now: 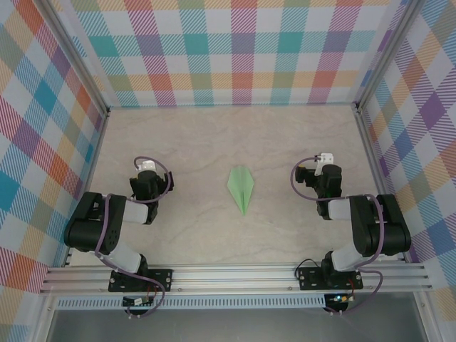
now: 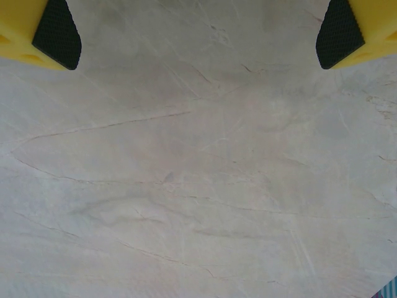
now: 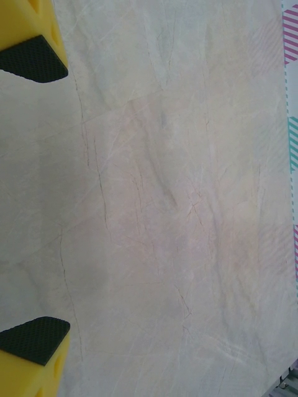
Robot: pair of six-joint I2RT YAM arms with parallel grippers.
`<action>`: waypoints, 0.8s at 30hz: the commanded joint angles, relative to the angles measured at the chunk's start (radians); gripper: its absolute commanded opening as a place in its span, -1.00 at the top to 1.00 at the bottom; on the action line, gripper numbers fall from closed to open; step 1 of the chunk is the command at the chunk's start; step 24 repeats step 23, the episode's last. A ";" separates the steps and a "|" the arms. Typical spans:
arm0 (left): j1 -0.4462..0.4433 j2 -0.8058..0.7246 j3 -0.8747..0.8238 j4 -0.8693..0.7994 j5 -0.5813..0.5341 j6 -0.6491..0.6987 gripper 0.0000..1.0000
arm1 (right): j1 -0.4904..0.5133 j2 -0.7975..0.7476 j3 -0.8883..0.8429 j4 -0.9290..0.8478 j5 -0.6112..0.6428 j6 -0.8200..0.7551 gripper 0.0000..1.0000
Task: Fold a paper plane with a square sheet of paper (pick it up from the middle)
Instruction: Reset both arms
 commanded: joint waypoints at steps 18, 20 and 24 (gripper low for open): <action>0.019 -0.014 0.025 0.064 0.057 0.005 -1.00 | -0.008 0.002 0.020 0.038 0.000 0.018 -0.99; 0.019 -0.014 0.025 0.064 0.056 0.005 -1.00 | -0.011 0.002 0.022 0.037 -0.002 0.018 -0.99; 0.019 -0.013 0.025 0.064 0.057 0.004 -1.00 | -0.012 0.001 0.020 0.039 -0.003 0.018 -0.99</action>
